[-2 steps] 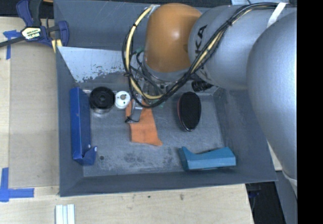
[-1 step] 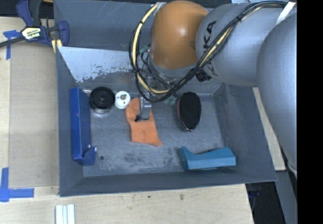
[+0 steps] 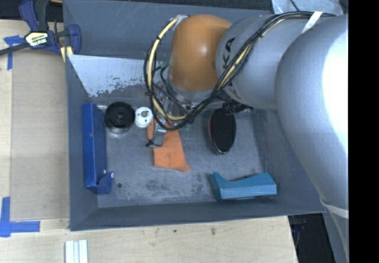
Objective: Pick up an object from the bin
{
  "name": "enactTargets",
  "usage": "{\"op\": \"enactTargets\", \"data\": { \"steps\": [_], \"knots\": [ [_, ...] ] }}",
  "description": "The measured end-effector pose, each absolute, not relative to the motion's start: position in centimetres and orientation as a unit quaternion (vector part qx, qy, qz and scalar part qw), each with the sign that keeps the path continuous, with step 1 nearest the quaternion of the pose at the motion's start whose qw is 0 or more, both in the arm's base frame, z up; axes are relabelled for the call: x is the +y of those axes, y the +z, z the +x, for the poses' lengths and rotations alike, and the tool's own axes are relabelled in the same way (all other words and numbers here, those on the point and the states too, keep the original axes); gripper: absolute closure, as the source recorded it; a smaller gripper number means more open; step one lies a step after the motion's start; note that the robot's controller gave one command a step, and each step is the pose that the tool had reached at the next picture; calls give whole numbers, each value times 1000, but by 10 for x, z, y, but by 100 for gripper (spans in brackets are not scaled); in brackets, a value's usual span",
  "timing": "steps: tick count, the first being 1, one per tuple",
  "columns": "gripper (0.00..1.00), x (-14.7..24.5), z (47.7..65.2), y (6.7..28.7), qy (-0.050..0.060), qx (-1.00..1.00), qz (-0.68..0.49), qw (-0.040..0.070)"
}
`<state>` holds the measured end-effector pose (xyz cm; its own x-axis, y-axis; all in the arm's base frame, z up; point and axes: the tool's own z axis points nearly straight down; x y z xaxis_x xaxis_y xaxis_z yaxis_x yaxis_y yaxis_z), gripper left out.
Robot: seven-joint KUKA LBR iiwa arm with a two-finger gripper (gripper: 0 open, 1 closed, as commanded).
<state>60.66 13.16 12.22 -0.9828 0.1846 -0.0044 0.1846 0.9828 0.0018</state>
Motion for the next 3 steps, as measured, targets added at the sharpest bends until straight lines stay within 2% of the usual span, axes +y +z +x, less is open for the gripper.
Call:
{"op": "enactTargets", "data": {
  "steps": [1,2,3],
  "knots": [
    [0,106,613,96,0,993,119,1],
    [100,90,627,83,1,994,113,3],
    [100,90,627,83,1,994,113,3]
  ]
}}
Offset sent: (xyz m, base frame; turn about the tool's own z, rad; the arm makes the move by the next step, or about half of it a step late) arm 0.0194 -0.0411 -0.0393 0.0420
